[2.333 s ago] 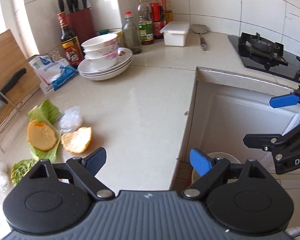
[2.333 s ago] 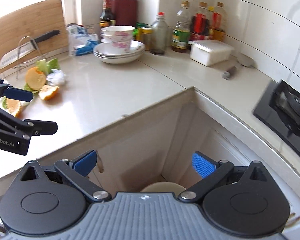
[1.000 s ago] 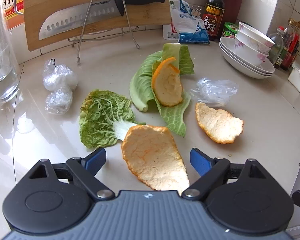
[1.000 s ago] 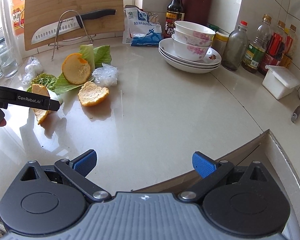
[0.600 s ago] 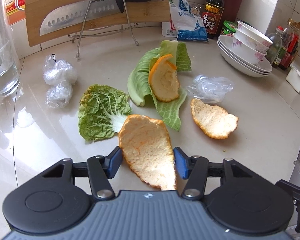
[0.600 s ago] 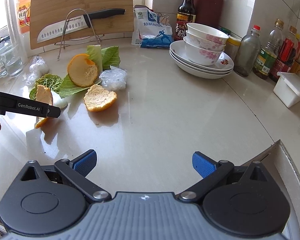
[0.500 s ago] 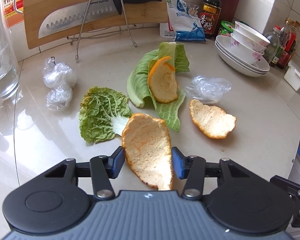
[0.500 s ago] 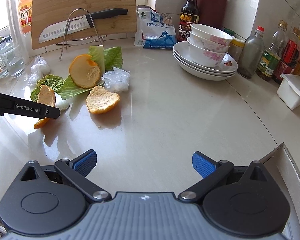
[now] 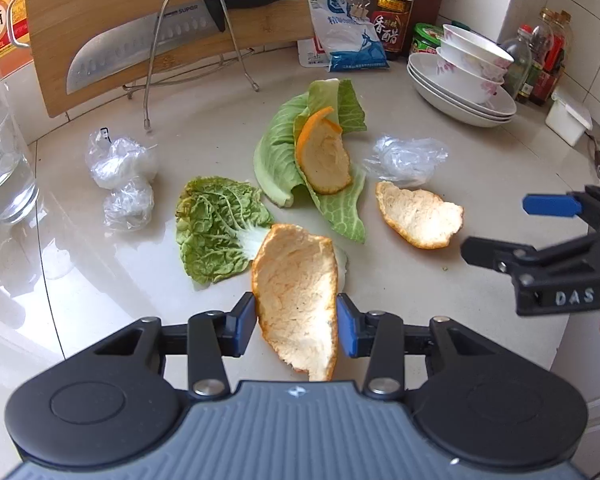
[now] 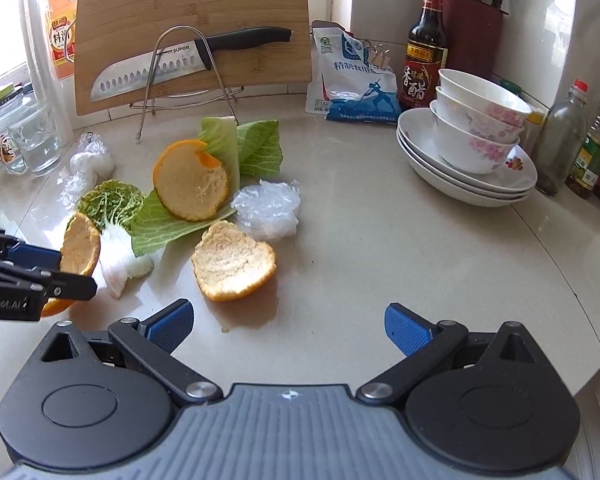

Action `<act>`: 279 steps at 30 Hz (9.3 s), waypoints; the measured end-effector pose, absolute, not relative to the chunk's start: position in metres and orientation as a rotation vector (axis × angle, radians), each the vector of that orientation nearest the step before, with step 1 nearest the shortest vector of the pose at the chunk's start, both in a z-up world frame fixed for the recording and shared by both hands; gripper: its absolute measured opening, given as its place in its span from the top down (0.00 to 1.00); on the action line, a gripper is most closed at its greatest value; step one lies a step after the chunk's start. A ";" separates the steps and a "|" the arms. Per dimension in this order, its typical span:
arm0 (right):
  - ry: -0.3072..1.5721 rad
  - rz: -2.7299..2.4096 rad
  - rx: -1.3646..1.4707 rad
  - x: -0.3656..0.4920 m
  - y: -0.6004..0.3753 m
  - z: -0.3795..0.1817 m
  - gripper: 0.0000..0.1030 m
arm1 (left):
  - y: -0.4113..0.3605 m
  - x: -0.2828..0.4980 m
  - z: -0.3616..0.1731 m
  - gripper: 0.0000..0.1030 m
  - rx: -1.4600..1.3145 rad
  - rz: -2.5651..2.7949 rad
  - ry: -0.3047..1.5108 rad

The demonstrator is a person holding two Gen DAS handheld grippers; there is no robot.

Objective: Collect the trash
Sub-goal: 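Grasp the clear plastic bag with the right gripper while the left gripper holds the peel, then carry the plastic bag over the bin and open the right gripper, then lower the orange peel into the bin and open the left gripper, then move both tools back up to the trash on the counter, then grasp the green cabbage leaf stalk with the right gripper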

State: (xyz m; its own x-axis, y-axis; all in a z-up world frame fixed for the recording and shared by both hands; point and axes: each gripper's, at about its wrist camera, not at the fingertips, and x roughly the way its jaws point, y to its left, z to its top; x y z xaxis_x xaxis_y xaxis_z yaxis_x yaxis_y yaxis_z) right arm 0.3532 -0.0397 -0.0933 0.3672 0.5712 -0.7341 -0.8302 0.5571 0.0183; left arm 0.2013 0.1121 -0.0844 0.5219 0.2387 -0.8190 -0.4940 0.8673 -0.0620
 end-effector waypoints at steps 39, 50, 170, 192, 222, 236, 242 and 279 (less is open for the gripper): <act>0.706 0.961 -0.408 0.378 0.003 -0.076 0.55 | 0.117 0.214 -0.062 0.62 -0.135 0.251 0.969; 0.711 0.917 -0.374 0.339 -0.060 -0.062 0.55 | 0.083 0.205 -0.051 0.62 -0.066 0.155 0.977; 0.679 0.388 -0.214 0.264 -0.382 -0.044 0.00 | -0.210 0.273 -0.106 0.14 0.161 -0.264 0.980; 0.731 0.788 -0.236 0.295 -0.191 -0.060 0.00 | -0.011 0.200 -0.076 0.13 0.023 0.157 0.965; 0.703 1.454 -0.699 0.279 0.091 -0.089 0.19 | 0.137 0.142 -0.085 0.13 -0.192 0.459 0.937; 0.775 1.480 -0.805 0.303 0.110 -0.110 0.48 | 0.158 0.149 -0.089 0.13 -0.217 0.480 0.935; 0.765 1.483 -0.827 0.300 0.109 -0.109 0.62 | 0.165 0.152 -0.088 0.13 -0.204 0.484 0.937; 0.725 1.479 -0.769 0.284 0.122 -0.116 0.29 | 0.204 0.150 -0.076 0.13 -0.173 0.552 0.907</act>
State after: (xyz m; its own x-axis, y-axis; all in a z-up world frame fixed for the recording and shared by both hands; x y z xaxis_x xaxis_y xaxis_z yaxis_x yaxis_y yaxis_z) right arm 0.2840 0.1224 -0.1156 -0.0220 0.5791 -0.8149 -0.9989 -0.0465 -0.0061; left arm 0.1502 0.2038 -0.0763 0.4885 0.3805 -0.7852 -0.5228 0.8481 0.0857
